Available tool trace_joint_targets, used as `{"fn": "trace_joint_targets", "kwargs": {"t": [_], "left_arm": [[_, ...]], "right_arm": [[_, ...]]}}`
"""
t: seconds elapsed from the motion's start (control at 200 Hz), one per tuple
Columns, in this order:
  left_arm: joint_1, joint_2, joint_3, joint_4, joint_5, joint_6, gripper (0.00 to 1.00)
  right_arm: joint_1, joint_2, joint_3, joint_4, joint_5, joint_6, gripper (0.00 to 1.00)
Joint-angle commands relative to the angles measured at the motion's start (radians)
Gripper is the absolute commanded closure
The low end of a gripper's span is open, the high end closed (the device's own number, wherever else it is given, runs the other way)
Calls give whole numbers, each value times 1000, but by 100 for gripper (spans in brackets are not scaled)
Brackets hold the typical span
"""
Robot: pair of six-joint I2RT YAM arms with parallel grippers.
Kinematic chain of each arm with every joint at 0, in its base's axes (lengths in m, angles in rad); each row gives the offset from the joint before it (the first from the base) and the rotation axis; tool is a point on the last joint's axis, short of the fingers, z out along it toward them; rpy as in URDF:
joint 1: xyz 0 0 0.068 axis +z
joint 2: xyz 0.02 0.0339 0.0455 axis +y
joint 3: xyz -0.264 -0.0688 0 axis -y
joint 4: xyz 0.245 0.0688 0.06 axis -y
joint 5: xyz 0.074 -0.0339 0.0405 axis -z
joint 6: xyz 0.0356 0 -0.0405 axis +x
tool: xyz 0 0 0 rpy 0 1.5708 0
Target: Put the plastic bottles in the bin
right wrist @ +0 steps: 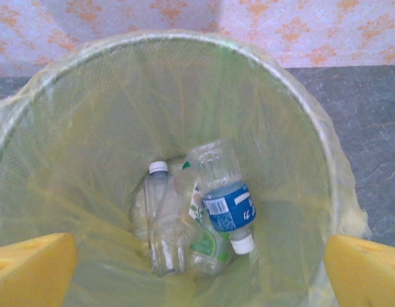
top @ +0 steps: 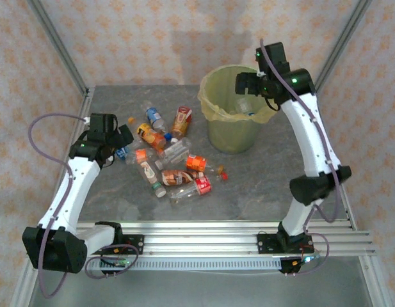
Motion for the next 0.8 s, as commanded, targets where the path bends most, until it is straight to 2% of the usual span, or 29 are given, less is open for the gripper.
{"fn": "trace_joint_targets", "kwargs": {"t": [0.0, 0.205, 0.4, 0.5, 0.636, 0.796], "left_arm": [[19, 29, -36, -30, 98, -78, 3], [13, 39, -129, -1, 219, -229, 3], [-127, -18, -219, -7, 172, -346, 1], [-164, -21, -276, 36, 173, -398, 1], [-193, 9, -296, 79, 171, -408, 1], [-222, 58, -288, 139, 193, -392, 6]], "right_arm": [[-3, -124, -143, 140, 3, 45, 1], [-1, -274, -349, 211, 22, 91, 1], [-1, -383, -493, 263, 77, 123, 1], [-1, -425, -541, 285, 81, 129, 1], [-1, -442, -566, 290, 75, 130, 1], [-1, -442, -587, 296, 67, 136, 1]]}}
